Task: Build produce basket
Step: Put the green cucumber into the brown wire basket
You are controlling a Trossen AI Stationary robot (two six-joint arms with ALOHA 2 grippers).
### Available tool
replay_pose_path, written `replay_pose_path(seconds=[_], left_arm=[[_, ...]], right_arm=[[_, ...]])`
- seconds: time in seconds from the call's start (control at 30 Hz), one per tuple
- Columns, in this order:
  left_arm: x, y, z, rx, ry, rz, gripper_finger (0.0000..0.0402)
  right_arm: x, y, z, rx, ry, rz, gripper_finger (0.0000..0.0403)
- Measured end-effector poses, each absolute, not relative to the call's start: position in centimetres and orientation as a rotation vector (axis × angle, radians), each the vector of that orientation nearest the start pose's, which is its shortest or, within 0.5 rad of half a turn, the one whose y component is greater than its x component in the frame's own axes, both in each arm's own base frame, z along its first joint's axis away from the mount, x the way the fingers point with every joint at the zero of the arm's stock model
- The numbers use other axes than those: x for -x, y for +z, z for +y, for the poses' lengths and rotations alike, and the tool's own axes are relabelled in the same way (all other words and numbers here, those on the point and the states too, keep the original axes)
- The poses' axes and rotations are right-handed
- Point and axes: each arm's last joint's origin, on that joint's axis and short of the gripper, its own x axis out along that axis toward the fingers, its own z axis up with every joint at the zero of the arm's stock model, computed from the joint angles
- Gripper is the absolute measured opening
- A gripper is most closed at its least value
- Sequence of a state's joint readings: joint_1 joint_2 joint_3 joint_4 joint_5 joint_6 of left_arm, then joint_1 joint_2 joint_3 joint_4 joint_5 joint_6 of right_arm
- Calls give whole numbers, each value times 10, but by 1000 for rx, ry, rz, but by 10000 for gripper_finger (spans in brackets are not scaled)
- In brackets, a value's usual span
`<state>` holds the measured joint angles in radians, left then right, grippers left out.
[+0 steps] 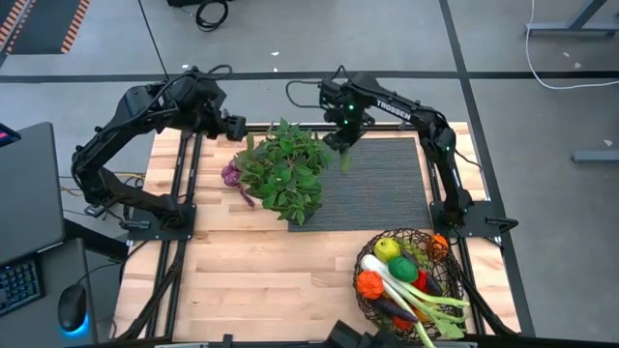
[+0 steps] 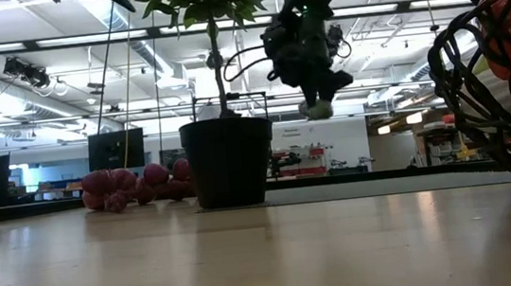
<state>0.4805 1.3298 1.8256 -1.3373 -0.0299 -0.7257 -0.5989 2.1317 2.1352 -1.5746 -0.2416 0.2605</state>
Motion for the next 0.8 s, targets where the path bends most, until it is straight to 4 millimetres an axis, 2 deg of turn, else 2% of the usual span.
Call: replay_pose_path(seconds=[0.1,0.27,0.57,0.8], left_arm=[[-186,456,106,841,782,608,288],[-197,455,121,806,761,576,288],[-226,441,152,746,620,595,288],[-231,432,169,665,578,636,288]], right_arm=[[-347,298,-207,-875,-397,1390,179],[-350,323,-175,-905,-337,1346,179],[-354,347,-123,-980,-372,1323,179],[-359,358,-78,-1101,-448,1329,179]])
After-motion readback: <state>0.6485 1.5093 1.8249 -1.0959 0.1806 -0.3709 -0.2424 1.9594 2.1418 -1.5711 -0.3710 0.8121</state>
